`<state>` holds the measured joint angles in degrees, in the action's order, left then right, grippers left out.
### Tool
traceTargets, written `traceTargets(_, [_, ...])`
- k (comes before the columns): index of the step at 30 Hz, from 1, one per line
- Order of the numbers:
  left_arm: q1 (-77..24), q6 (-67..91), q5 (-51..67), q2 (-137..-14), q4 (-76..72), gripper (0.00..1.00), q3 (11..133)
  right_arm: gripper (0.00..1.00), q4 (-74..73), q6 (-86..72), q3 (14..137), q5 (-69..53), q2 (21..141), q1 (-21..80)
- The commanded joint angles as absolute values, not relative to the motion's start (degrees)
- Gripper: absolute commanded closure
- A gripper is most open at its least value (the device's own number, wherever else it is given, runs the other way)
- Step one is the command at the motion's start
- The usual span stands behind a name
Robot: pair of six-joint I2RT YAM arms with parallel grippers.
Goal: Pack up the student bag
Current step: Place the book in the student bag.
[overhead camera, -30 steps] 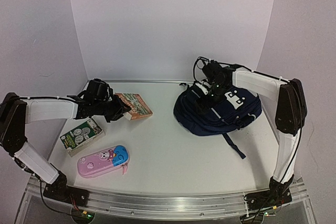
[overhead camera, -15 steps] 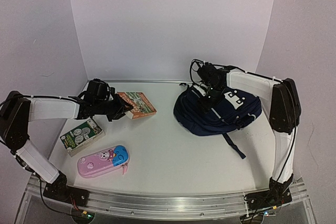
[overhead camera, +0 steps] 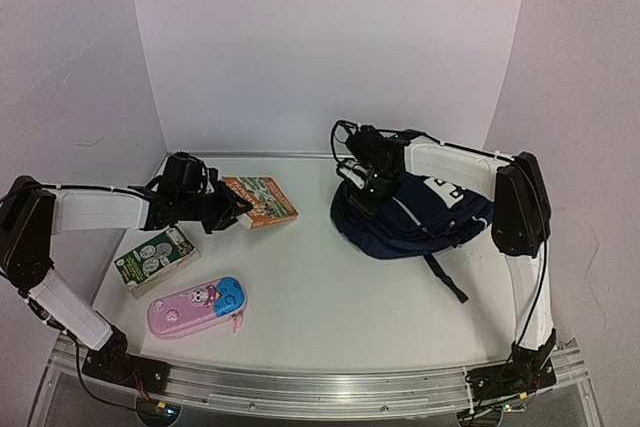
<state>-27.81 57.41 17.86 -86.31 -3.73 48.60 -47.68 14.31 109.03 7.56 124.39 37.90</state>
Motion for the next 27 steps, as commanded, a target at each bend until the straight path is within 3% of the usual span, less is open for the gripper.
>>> traceTargets(1, [-27.7,56.0,18.3,-83.5,-10.4,1.00,49.6,0.42,-48.4,13.4,110.6,5.9,126.1,38.3])
traceTargets(9, [-27.7,55.5,19.8,-86.2,-10.6,1.00,50.8,0.42,-49.0,12.6,107.7,2.0,125.7,38.3])
traceTargets(17, [-27.7,50.8,20.0,-84.6,-9.7,1.00,51.8,0.31,-52.8,13.7,110.3,-2.1,116.4,38.3])
traceTargets(27, [-27.7,52.2,17.9,-87.0,-12.2,1.00,55.4,0.30,-52.6,13.2,108.4,-4.8,112.4,38.3])
